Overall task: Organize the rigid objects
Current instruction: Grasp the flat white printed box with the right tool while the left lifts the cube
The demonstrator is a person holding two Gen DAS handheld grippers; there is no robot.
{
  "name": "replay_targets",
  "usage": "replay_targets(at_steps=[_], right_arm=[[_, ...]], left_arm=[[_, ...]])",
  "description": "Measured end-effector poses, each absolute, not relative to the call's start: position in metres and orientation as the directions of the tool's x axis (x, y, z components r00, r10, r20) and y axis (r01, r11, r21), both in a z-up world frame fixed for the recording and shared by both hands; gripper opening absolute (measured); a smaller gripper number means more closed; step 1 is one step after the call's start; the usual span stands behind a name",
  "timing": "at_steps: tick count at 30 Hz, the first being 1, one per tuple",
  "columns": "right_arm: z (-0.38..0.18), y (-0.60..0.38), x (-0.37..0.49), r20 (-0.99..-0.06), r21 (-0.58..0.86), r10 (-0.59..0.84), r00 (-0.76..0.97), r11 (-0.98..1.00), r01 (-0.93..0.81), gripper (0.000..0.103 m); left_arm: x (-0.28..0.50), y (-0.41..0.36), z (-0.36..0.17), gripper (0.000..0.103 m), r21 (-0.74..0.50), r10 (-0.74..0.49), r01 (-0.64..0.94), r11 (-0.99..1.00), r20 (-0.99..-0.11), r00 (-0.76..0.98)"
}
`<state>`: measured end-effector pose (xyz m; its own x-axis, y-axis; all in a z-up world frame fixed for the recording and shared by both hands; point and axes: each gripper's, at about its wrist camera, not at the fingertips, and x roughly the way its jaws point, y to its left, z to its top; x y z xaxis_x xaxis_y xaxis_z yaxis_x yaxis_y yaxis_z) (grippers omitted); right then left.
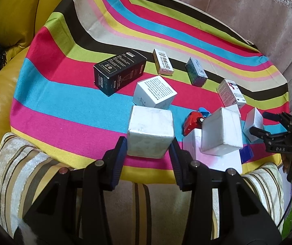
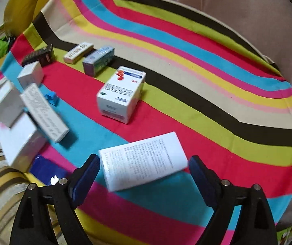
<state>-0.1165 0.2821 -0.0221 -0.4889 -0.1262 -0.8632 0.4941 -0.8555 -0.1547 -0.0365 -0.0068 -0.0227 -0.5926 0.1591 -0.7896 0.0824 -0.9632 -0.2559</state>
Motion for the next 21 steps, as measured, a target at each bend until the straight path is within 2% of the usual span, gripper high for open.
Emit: replay_targets(at_steps=[4, 9, 13, 21], right_arm=[[-0.024, 0.28, -0.124, -0.864, -0.156, -0.125, -0.488, -0.855, 0.494, 0.096], [-0.024, 0.28, -0.118, -0.848, -0.178, -0.109, -0.518, -0.863, 0.473, 0.093], [-0.018, 0.29, -0.113, -0.839, -0.104, -0.144, -0.524, -0.904, 0.415, 0.092], [0.0, 0.301, -0.085, -0.808, -0.065, -0.121, -0.577, -0.954, 0.291, 0.092]], left_arm=[[-0.037, -0.007, -0.023, 0.047, -0.257, 0.161, 0.081, -0.963, -0.791, -0.591], [-0.036, -0.006, -0.023, 0.047, -0.254, 0.16, 0.079, -0.964, -0.79, -0.592], [-0.036, -0.007, -0.022, 0.047, -0.257, 0.16, 0.081, -0.963, -0.788, -0.595], [-0.034, -0.007, -0.02, 0.047, -0.256, 0.157, 0.079, -0.964, -0.779, -0.606]])
